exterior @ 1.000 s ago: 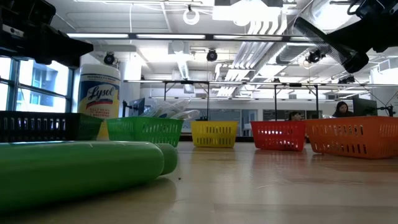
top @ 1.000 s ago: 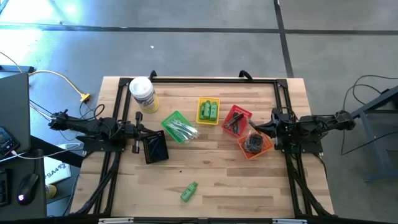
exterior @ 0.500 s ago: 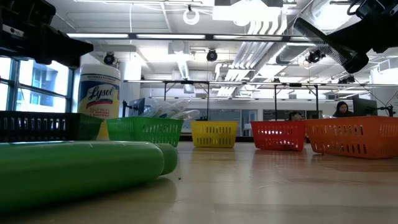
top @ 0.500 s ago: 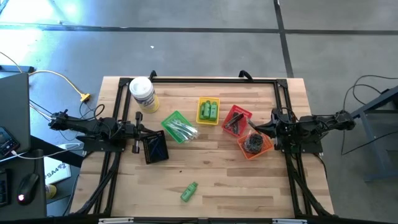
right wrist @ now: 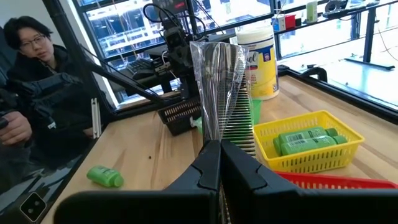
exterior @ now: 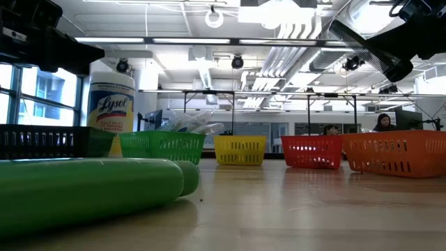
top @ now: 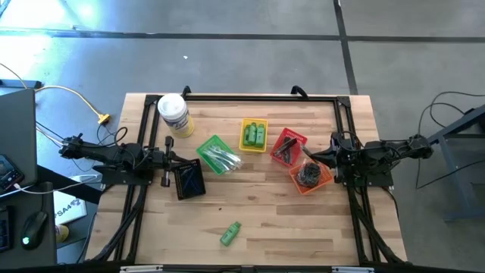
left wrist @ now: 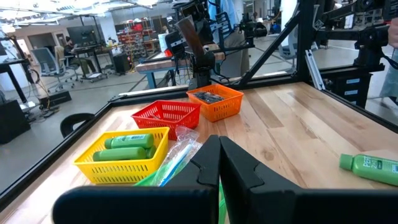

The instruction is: Pick & Place Travel size toiletries

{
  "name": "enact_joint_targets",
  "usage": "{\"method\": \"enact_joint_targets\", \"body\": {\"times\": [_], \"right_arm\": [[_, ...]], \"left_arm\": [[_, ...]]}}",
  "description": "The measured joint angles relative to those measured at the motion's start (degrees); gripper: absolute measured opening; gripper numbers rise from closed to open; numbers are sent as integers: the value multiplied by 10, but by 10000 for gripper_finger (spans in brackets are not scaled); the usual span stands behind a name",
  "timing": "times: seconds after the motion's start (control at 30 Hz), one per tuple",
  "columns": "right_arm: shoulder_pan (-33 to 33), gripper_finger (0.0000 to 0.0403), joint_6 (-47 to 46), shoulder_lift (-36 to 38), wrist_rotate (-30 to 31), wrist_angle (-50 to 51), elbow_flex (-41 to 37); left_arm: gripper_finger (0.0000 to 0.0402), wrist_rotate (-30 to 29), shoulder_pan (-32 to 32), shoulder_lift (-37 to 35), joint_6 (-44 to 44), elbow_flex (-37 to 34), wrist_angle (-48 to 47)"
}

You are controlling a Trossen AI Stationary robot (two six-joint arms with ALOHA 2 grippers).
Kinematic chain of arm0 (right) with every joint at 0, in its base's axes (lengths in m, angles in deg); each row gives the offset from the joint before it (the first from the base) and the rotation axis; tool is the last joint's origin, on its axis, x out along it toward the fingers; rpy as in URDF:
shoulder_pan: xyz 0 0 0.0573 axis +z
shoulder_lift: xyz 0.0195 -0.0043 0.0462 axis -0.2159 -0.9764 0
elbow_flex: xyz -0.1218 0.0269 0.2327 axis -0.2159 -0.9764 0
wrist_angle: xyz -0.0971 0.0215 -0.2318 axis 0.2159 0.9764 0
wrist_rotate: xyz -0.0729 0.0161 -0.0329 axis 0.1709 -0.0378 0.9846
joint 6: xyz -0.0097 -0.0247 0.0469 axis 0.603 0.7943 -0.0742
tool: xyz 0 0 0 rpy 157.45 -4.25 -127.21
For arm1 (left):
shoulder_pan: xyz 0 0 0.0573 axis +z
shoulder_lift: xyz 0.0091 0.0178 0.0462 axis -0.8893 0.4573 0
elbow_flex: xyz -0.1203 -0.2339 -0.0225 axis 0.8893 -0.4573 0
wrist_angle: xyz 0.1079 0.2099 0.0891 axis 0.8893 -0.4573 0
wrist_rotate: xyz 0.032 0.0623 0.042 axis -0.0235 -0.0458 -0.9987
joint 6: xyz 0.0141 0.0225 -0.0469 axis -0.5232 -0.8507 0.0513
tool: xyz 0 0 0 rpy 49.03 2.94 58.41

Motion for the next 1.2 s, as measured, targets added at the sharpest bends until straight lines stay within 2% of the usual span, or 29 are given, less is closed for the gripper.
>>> {"method": "enact_joint_targets", "body": {"times": [0.2,0.37,0.57,0.8,0.9,1.2], "right_arm": [[0,3,0,0,2,-9,0],[0,3,13,-24,-2,-78,0],[0,3,45,-98,-2,-151,4],[-31,3,46,-201,-5,-155,58],[-56,3,53,-233,-27,-151,88],[-149,3,63,-302,-145,-151,146]], "left_arm": [[0,0,0,0,0,0,0],[0,0,0,0,0,0,2],[0,0,0,0,0,0,3],[0,0,0,0,0,0,3],[0,0,0,0,0,0,3],[0,0,0,0,0,0,3]]}}
